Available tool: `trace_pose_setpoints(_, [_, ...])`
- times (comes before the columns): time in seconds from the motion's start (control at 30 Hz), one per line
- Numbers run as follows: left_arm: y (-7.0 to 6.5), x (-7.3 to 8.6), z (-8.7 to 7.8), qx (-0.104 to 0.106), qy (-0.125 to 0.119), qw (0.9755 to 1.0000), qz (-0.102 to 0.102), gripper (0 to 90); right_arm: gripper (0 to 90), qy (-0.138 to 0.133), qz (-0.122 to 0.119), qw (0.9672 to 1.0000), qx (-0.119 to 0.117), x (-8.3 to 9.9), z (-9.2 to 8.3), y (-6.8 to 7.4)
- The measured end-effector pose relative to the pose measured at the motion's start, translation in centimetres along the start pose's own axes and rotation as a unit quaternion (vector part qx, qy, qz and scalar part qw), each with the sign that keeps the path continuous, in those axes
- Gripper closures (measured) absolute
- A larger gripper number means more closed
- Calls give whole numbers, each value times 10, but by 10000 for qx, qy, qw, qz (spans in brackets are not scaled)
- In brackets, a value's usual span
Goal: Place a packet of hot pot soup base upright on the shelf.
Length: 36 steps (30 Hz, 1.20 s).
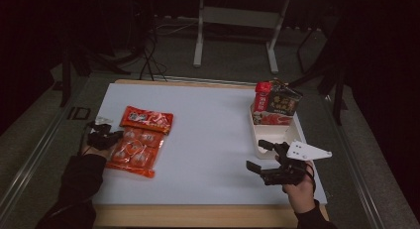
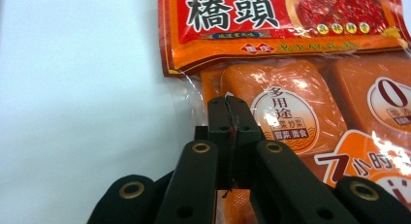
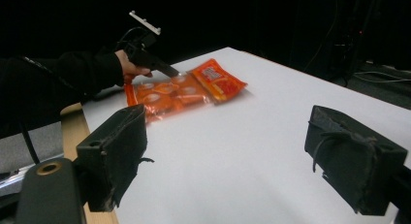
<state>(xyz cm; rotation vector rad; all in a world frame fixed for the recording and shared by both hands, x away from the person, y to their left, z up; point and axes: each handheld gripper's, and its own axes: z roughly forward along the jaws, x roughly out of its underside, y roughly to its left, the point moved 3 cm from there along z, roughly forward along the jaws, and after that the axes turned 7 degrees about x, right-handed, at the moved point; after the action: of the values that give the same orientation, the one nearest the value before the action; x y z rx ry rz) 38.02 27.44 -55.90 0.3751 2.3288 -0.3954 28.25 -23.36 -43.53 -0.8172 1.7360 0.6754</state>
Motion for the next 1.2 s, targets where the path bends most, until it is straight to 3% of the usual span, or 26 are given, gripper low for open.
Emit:
trace_pose_setpoints(0.07, [-14,-3,6,126,39,9998,153,900,150,14,-21,10000,16,0,0,0])
trace_pose_setpoints(0.2, [-32,-6,14,298,53,9993,236,900,151,19,-8,10000,14,1,-1,-1])
trace_pose_setpoints(0.53, [-60,-6,19,607,91,9977,290,900,150,39,-24,10000,7,1,-1,-2])
trace_pose_setpoints(0.6, [-64,-5,19,610,95,9971,436,900,150,35,-9,10000,-2,1,-1,-2])
trace_pose_setpoints(0.8, [-62,-5,18,687,90,9962,525,900,150,58,-9,10000,-5,1,-1,-1])
trace_pose_setpoints(0.87, [-60,-5,14,745,117,9950,650,900,150,37,8,10000,3,0,-2,-2])
trace_pose_setpoints(1.07, [-54,1,-8,892,173,9921,870,900,151,37,30,10000,-1,1,-3,-3])
trace_pose_setpoints(1.2, [-51,9,-19,992,331,9908,861,900,150,44,23,10000,-14,0,-2,-1])
